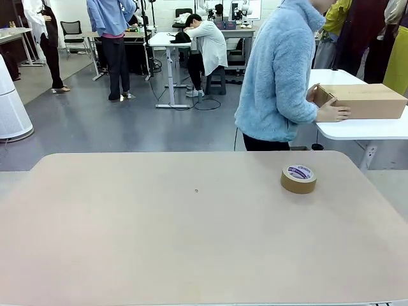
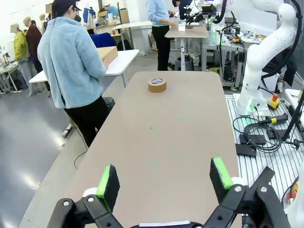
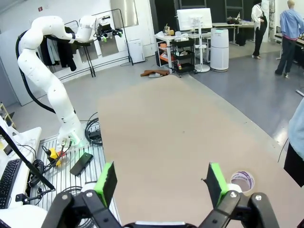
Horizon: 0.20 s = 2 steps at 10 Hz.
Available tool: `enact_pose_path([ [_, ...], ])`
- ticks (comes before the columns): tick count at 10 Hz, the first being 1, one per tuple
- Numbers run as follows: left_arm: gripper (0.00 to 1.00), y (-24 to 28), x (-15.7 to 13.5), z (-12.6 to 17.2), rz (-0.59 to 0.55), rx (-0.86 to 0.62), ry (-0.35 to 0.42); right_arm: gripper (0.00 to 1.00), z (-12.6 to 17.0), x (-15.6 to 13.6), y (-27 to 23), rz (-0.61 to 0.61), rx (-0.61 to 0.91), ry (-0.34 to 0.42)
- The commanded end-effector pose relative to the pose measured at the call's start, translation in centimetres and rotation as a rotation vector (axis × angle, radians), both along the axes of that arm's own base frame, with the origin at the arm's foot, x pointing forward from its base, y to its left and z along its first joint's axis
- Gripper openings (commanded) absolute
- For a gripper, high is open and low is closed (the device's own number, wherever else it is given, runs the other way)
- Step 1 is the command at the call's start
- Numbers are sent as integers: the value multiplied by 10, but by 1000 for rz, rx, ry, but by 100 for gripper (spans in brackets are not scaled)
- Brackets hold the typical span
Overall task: Wrap the clocks to prevent damage.
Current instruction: After the human seals the box with tape, release both hands from the side flaps of the Package Box.
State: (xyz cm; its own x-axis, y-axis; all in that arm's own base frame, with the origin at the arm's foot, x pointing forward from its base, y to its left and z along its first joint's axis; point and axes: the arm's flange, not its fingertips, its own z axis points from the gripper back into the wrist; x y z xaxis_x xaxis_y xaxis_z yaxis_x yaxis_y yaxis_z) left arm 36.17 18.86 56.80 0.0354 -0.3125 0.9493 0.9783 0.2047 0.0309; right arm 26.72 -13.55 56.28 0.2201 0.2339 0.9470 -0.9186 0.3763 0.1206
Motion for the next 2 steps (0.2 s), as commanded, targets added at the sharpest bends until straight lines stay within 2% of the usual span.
enact_pose_path([
  [1, 100, 0, -2, 3, -2, -4, -9, 100, -1, 2, 0, 8, 15, -16],
  [2, 100, 0, -2, 3, -2, -4, -9, 100, -1, 2, 0, 8, 15, -16],
])
